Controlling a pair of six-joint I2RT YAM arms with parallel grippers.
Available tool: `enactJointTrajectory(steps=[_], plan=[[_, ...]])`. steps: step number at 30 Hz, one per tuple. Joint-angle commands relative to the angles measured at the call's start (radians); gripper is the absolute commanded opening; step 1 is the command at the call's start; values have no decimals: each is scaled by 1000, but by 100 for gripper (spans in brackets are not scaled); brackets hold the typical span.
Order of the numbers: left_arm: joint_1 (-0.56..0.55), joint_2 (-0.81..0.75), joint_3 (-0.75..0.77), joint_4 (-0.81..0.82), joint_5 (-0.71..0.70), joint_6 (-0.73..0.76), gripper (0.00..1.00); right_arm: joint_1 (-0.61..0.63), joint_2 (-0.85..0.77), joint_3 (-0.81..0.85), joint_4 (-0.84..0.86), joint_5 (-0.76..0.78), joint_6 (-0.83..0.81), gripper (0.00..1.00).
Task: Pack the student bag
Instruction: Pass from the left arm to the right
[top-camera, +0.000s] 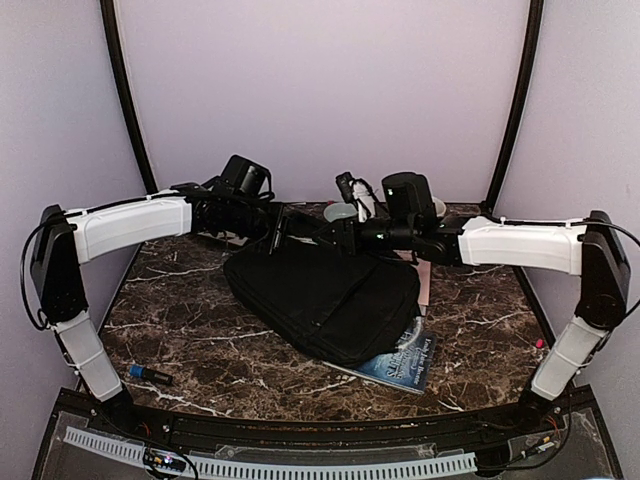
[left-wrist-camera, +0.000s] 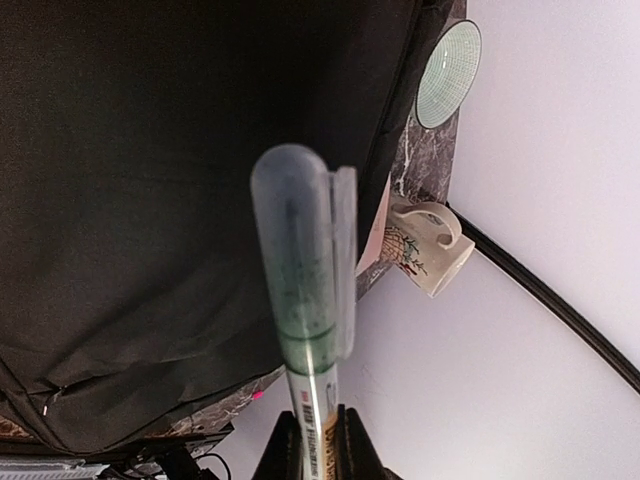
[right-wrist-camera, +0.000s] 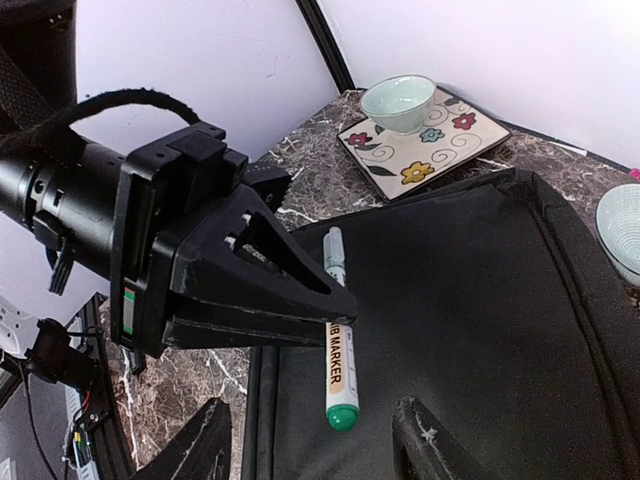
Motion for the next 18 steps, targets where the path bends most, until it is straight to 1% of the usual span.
enactJointTrajectory(steps=[1,4,7,10,14,16,18], plan=[[-7,-2,52,10,10,3,0,9,36,56,33,18,-1,55],[-8,-3,54,12,13,2,0,9,53,71,21,38,-3,55],[-10,-4,55,17,16,3,0,9,66,78,27,30,2,53],[-13,-4,56,15,19,0,0,9,79,88,36,13,11,45],[-14,-5,57,25,18,-7,0,8,88,100,46,-4,10,29],[-15,-4,58,29,12,-8,0,7,92,103,42,-4,10,28],[-16,-1,58,34,14,-8,0,7,93,101,39,-1,12,30]])
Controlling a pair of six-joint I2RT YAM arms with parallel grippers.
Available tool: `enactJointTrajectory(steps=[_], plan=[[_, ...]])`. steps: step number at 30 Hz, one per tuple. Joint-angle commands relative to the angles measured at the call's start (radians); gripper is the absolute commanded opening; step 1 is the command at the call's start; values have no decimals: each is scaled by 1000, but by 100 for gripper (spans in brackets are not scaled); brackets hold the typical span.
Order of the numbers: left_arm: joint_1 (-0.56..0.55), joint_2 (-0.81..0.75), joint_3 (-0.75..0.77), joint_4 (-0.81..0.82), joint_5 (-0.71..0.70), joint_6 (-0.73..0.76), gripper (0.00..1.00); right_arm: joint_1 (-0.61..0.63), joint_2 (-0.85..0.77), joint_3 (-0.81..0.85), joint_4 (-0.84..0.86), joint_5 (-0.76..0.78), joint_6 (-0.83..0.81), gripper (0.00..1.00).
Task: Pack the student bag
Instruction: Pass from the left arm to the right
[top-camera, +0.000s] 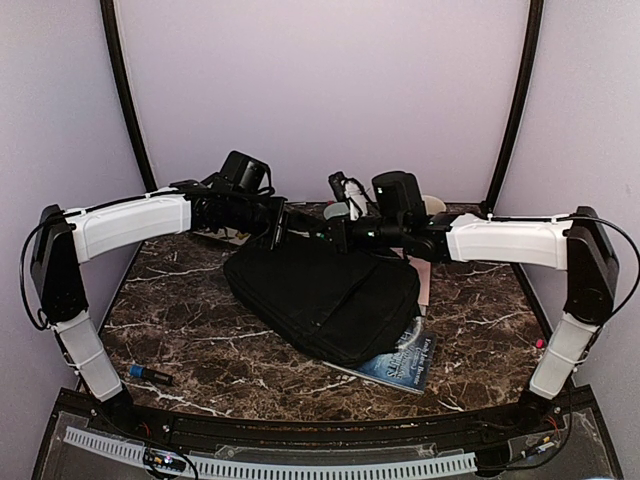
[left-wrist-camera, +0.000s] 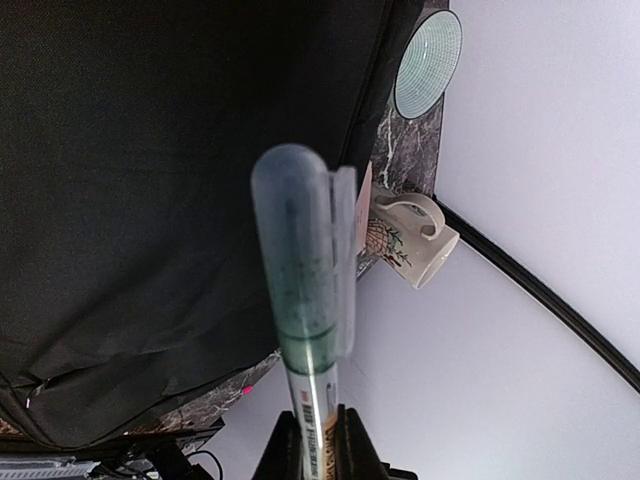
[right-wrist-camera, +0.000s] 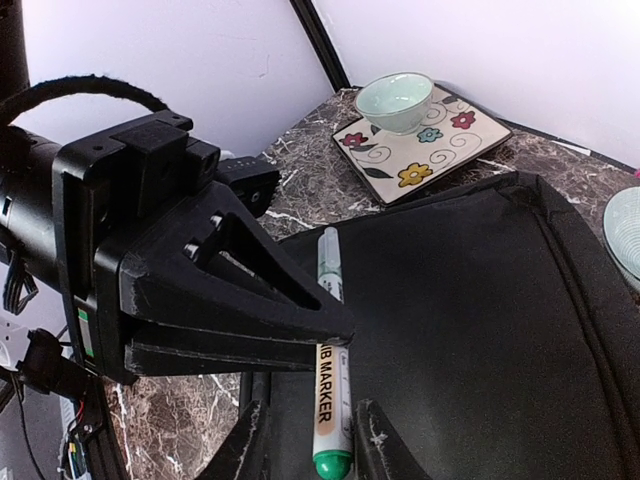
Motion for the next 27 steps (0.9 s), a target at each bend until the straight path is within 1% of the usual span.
enactJointTrajectory(steps=[1,3,5,7,12,17,23,27], plan=[[-9,-3,29,24,7,-3,0,5,11,26,37,-8,5,31],[-10,-2,28,29,7,-3,0,5,8,21,37,0,3,34],[-9,-3,26,36,5,-4,0,6,6,18,29,20,-4,41],[-9,-4,26,38,1,-3,0,4,4,17,19,37,-15,42],[-9,-1,25,44,3,-3,0,1,-5,4,42,29,-20,28],[-8,-1,22,47,-1,-6,0,1,-13,-8,58,19,-25,10],[-10,1,18,62,-1,-9,0,0,-12,-9,41,14,-36,7],[-12,4,10,77,4,-10,0,-1,-11,-7,25,13,-40,15]])
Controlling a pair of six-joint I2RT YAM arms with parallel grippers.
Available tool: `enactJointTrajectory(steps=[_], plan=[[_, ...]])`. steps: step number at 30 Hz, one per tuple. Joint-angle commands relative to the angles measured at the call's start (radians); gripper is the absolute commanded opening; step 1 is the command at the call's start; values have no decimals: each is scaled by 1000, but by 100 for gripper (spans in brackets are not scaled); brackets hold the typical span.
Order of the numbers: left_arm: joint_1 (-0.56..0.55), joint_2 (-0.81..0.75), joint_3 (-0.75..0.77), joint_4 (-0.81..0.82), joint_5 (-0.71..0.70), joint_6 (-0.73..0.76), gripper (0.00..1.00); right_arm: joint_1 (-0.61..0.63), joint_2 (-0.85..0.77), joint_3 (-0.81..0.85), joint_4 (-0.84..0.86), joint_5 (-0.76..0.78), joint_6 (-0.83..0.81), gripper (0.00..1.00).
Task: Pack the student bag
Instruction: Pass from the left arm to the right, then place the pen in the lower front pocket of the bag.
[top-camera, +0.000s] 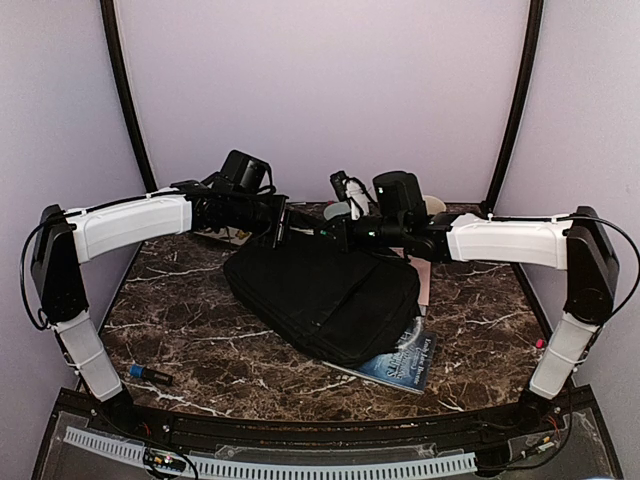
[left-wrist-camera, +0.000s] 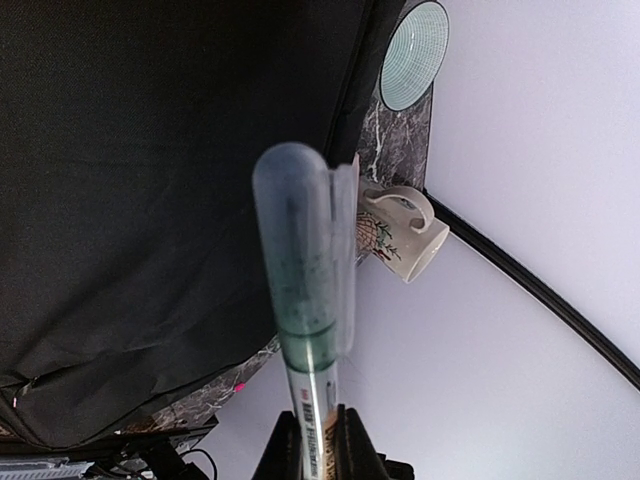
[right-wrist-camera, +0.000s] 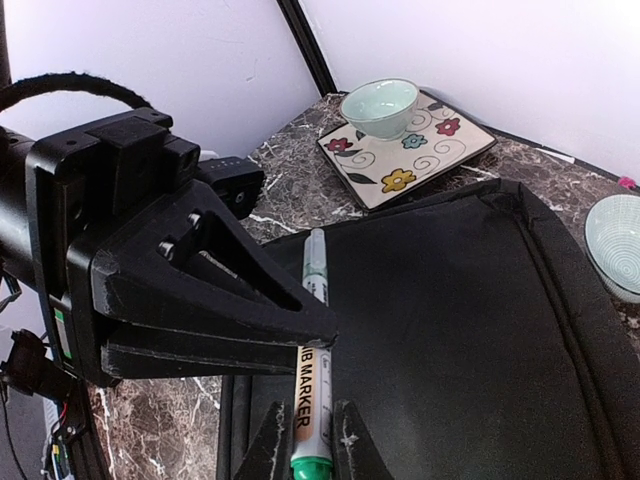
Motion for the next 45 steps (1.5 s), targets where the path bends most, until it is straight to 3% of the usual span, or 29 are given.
enactJointTrajectory(steps=[1,6,16,22,24,28,31,37,45], plan=[[-9,1,8,46,2,-5,0,4,-11,-4,17,-17,-12,17],[-13,-1,-6,58,-4,-12,0,3,-18,-13,9,-15,-19,18],[-26,0,-11,65,-11,-9,0,1,-55,-41,27,0,-35,0],[-31,-14,-23,128,-4,156,0,0,-82,-52,-11,9,-38,0],[-34,-42,-52,128,-20,192,8,-1,-108,-63,-40,24,-62,0],[-44,-116,-98,72,-91,277,51,-30,-194,-110,-84,65,-94,0],[-44,-162,-119,8,-136,361,67,-67,-262,-181,-116,47,-95,0],[-44,-209,-161,-103,-193,548,74,-129,-395,-264,-233,27,-102,0],[-43,-273,-146,-296,-347,789,73,-143,-516,-273,-482,85,-77,0]])
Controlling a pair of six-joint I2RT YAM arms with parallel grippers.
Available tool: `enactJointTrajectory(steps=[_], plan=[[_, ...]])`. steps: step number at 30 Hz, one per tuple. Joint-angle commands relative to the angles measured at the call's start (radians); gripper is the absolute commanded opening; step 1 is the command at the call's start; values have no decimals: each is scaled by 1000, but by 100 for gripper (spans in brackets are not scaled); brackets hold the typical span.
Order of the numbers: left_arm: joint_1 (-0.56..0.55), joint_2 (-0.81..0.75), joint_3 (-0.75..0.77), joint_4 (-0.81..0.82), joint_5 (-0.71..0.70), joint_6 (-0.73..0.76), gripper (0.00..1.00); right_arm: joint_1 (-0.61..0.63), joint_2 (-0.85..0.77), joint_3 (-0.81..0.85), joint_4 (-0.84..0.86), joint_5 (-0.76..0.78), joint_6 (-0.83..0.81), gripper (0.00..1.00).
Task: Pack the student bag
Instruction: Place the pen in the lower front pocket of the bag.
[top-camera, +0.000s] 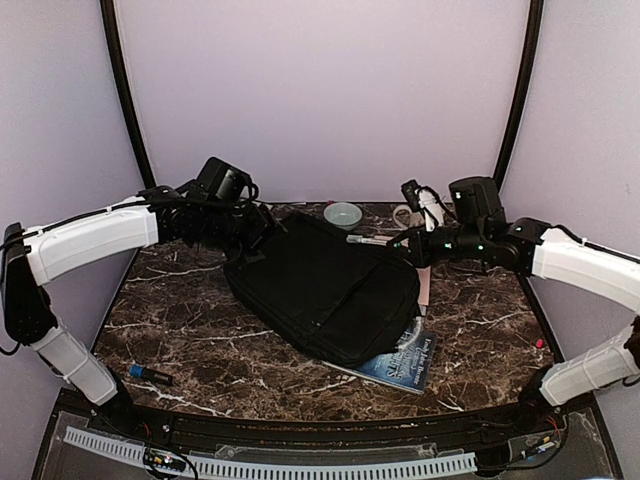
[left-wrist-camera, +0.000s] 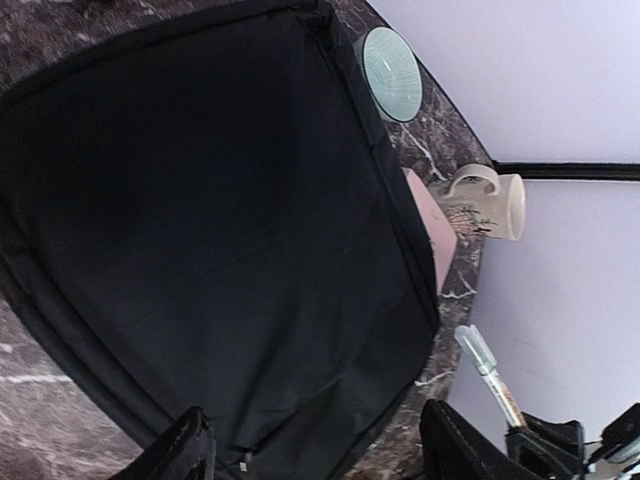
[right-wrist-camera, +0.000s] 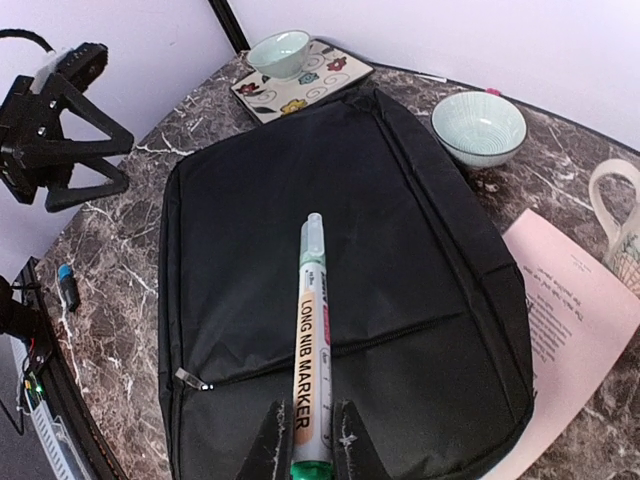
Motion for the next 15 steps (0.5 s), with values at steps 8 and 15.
enactJointTrajectory(steps=[8,15], plan=[[0,-63,27,-191,-168,327,74,-4,-91,-35,-291,-1,16,0],[0,-47,18,-199,-145,311,72,-4,-54,-106,-220,-20,32,0]])
